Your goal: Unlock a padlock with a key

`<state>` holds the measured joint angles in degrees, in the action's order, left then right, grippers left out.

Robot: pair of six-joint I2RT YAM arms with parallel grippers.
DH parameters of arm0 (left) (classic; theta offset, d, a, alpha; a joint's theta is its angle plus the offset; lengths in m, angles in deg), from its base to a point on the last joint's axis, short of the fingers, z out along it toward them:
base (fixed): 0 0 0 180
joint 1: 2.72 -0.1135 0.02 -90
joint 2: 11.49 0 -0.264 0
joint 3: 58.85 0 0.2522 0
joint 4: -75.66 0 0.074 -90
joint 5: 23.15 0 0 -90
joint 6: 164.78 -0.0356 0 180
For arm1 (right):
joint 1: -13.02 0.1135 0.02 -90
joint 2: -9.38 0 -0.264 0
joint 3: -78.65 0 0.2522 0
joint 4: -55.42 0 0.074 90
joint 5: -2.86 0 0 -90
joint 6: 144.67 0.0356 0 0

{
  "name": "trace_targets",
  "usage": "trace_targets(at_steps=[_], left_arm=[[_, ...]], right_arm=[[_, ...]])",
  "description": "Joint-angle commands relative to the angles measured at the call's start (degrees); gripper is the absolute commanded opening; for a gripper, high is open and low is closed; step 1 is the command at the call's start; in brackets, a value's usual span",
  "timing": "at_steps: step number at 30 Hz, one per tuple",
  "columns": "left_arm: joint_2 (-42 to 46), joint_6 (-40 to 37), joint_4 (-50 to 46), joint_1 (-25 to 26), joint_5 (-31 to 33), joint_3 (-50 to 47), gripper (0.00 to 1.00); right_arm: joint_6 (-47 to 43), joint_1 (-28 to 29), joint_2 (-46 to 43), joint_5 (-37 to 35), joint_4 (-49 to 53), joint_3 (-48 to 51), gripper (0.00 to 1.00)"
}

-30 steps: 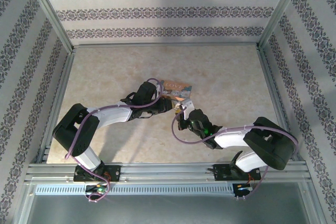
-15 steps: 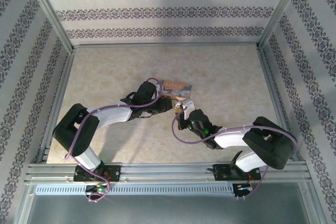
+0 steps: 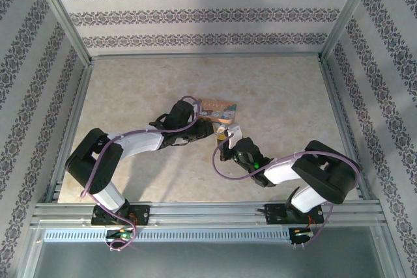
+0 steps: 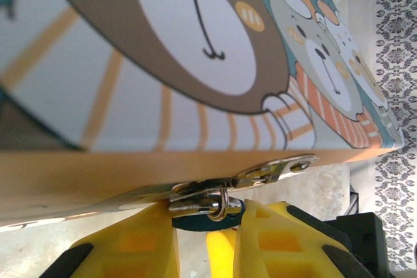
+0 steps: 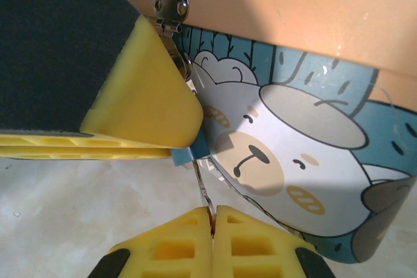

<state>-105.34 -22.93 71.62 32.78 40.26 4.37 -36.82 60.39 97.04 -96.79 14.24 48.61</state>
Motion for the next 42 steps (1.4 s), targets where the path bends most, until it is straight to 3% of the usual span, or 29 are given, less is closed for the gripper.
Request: trace_targets(at_steps=[1,20,42], left_arm=[[1.2,1.5,4.8,0.1,-3.1,2.1,0.21],[0.8,2.6,4.2,-0.4,-2.9,2.8,0.21],[0.7,2.8,3.6,-0.7,-3.7,3.5,0.21]], right_arm=[[0.8,-0.1,-1.2,-1.2,-5.4,0.9,0.00],[0.5,0.2,-3.2,-0.6,-5.1,2.5,0.00],[-1.0,0.1,1.2,-0.2,-8.2,-0.8,0.00]])
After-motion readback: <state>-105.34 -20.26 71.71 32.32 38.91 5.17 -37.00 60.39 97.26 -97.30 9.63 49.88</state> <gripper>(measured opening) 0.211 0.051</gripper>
